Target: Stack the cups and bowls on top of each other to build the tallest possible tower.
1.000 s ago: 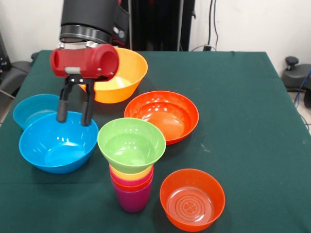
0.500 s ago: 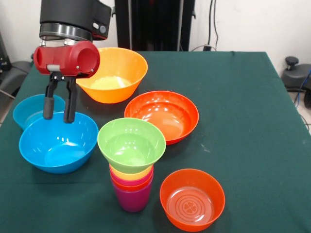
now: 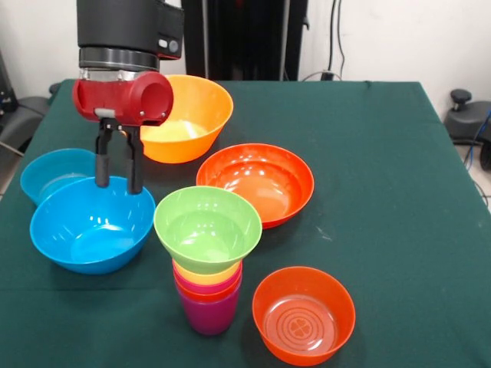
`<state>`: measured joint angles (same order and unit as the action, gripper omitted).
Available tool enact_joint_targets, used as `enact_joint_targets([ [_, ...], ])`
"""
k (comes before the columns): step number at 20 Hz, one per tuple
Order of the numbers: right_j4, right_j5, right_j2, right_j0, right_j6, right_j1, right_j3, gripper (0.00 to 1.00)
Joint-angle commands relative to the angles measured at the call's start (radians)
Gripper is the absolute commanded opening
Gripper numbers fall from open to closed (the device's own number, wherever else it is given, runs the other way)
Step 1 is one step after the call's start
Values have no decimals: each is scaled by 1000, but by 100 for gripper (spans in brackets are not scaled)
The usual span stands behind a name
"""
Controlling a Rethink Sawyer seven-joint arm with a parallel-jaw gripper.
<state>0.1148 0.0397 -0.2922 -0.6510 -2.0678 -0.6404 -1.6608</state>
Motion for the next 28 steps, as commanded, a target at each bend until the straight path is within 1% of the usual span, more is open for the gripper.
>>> enact_joint_targets([
  [1,-16,220,0,38,-42,21,-22,100],
  [6,-8,320,24,22,-16,-13,-16,100],
  [9,1,349,33,17,-14,-17,-13,100],
  [10,0,364,41,25,-17,-10,3,100],
  [15,16,385,57,41,-16,5,49,100],
  [18,18,419,68,50,-14,12,77,100],
  [24,18,455,75,49,-12,16,96,100],
  [28,26,457,84,49,-11,13,95,100],
])
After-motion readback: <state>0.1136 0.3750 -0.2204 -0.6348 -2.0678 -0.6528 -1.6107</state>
